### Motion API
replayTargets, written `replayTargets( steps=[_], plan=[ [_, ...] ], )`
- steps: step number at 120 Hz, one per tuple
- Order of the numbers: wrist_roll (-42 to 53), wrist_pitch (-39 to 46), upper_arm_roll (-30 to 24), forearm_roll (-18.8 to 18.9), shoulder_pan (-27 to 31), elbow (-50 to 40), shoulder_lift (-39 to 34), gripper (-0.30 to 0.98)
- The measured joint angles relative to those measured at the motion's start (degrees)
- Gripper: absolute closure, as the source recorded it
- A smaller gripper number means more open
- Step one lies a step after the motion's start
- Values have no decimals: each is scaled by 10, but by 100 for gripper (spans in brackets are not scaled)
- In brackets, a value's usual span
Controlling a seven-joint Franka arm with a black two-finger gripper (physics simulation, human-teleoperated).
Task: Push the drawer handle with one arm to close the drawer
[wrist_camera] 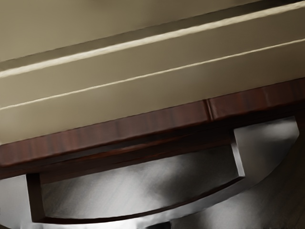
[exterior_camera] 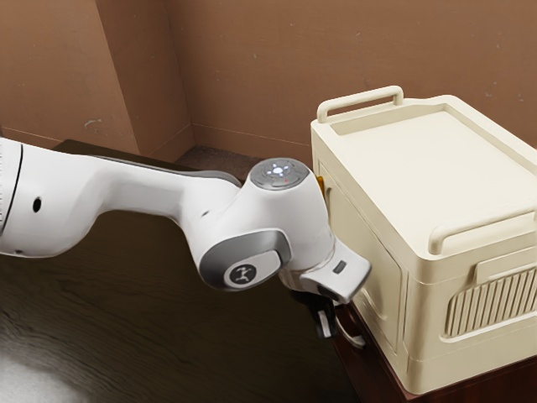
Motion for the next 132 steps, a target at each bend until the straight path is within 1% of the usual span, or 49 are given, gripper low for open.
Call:
replayTargets(
  steps=[31,44,72,90,95,117,127,132],
  plan=[
    [-1,-2,1,-2,-1,0,1,79],
    [-13,-3,1,-3,-16,-11,-7,79],
    [-37,-23,1,-3,-30,-64,-77,79],
    [-50,-57,1,-4,-18,-80,-135,78],
    [-53,-68,0,-4,-18,-83,-149,74],
    [-65,-118,0,-4,-20,-85,-182,37],
    [-69,-142,2,-6,-19,-86,-195,26],
    [-68,-154,5,-15,-17,-86,-202,22]
  ],
)
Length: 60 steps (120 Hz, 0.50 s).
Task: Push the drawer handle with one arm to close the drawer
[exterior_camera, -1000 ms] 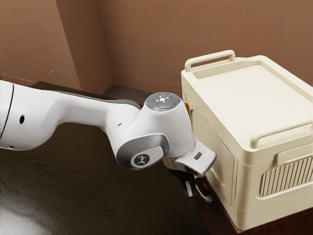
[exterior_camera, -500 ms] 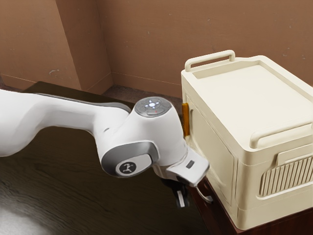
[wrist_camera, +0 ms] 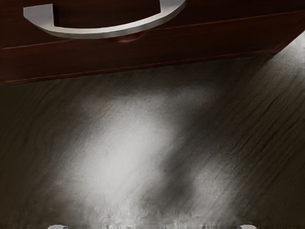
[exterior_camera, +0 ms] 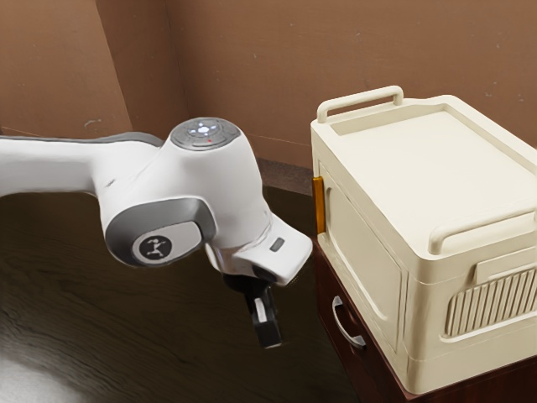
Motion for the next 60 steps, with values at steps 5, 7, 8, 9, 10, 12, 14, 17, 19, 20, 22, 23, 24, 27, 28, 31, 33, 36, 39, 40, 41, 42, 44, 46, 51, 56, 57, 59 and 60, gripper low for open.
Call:
replayTargets(
  steps=[5,7,8,9,10,12,14,17,19,20,22,23,24,27,28,31,33,36,39,40,41,42,44,46,51,56,57,59,60],
  plan=[
    [3,-11,2,-9,2,-1,-9,18],
    [4,-15,2,-11,3,-2,-12,17],
    [4,-17,2,-12,3,-2,-14,16],
    [5,-18,2,-14,3,-2,-16,16],
    [6,-20,2,-15,3,-2,-18,15],
    [7,-24,3,-17,4,-2,-22,14],
    [8,-28,3,-18,4,-3,-26,14],
    [9,-33,3,-20,4,-5,-31,12],
    [10,-36,3,-22,5,-6,-33,12],
    [10,-38,3,-22,5,-6,-35,11],
    [11,-40,3,-23,6,-7,-37,11],
    [12,-41,3,-24,6,-8,-38,10],
    [12,-43,3,-24,6,-8,-39,10],
    [13,-46,3,-25,6,-9,-42,9],
    [14,-48,3,-25,6,-9,-44,9],
    [15,-52,3,-26,7,-10,-49,8],
    [16,-55,3,-27,7,-10,-54,8],
    [17,-60,3,-27,7,-10,-63,7],
    [18,-65,3,-28,7,-10,-72,7],
    [18,-66,3,-28,7,-10,-74,7],
    [19,-68,3,-28,7,-10,-76,6],
    [19,-70,3,-28,7,-10,-79,6],
    [20,-73,3,-28,8,-10,-85,6],
    [20,-77,3,-29,8,-9,-92,6],
    [22,-85,3,-29,8,-9,-104,5],
    [23,-93,3,-29,8,-8,-115,5],
    [23,-94,3,-29,8,-8,-117,5],
    [24,-97,3,-29,8,-7,-120,4],
    [24,-99,3,-29,8,-7,-122,4]
  ],
)
